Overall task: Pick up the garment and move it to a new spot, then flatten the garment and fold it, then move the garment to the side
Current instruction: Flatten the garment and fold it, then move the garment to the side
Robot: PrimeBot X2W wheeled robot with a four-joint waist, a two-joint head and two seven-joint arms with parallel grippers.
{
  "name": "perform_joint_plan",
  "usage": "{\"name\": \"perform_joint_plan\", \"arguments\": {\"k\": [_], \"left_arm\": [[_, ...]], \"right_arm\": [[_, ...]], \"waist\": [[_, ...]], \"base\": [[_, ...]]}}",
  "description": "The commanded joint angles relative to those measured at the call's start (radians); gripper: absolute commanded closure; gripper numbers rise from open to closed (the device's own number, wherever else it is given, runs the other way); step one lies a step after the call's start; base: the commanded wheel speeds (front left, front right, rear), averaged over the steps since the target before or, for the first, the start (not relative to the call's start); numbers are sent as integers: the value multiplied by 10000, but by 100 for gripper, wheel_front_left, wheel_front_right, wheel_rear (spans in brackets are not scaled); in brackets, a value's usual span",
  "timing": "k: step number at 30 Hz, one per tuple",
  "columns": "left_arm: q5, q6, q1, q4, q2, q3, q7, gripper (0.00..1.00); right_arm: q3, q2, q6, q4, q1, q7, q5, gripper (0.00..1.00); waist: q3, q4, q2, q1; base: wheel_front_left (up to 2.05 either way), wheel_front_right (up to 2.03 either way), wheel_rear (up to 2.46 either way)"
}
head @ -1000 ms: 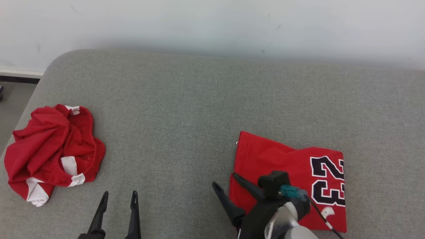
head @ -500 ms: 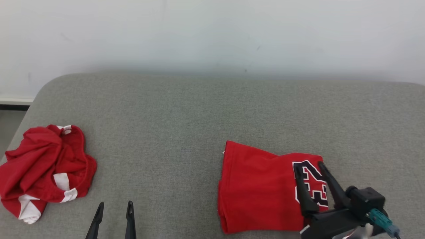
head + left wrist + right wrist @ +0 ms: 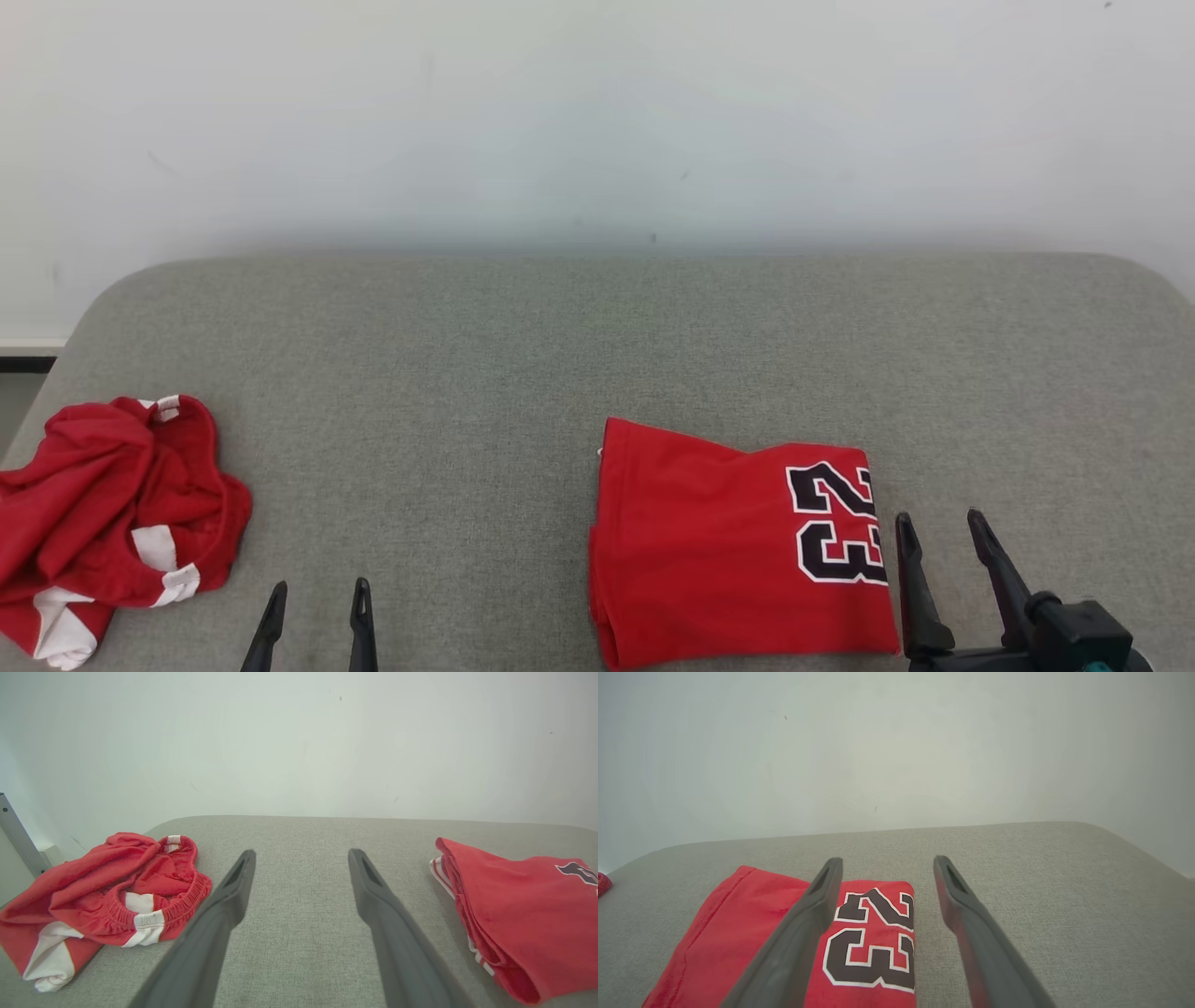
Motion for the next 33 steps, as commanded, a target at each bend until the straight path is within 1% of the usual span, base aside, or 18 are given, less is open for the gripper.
{"name": "perform_joint_plan", "arguments": {"k": [1,3,11,26,33], "left_arm": [[76,44,126,-58,-8,32,-29,0],[117,59,120,-113,-10,55,-30,0],[-6,120,254,-240,-8,49,-29,0],[-23,109,243,-94,-8,73,-29,0],[-37,109,230,-40,-10,58,-29,0]], "right_arm": [[6,22,-16,119,103,-180,-107,0],[-41,21,-16,360,86,-309,15,0],[-258,23,-16,941,47,-634,-173,0],[-155,21,-16,1262,-120,-675,198,0],[-180,21,-16,1134,-231,-658,254,0]], "waist": [[-87,-75,1,1],[-111,-105,1,1],[-207,-217,1,1],[-99,-405,1,1],[-53,-401,1,1]], "base": [[0,0,0],[0,0,0],[0,0,0],[0,0,0],[0,0,0]]}}
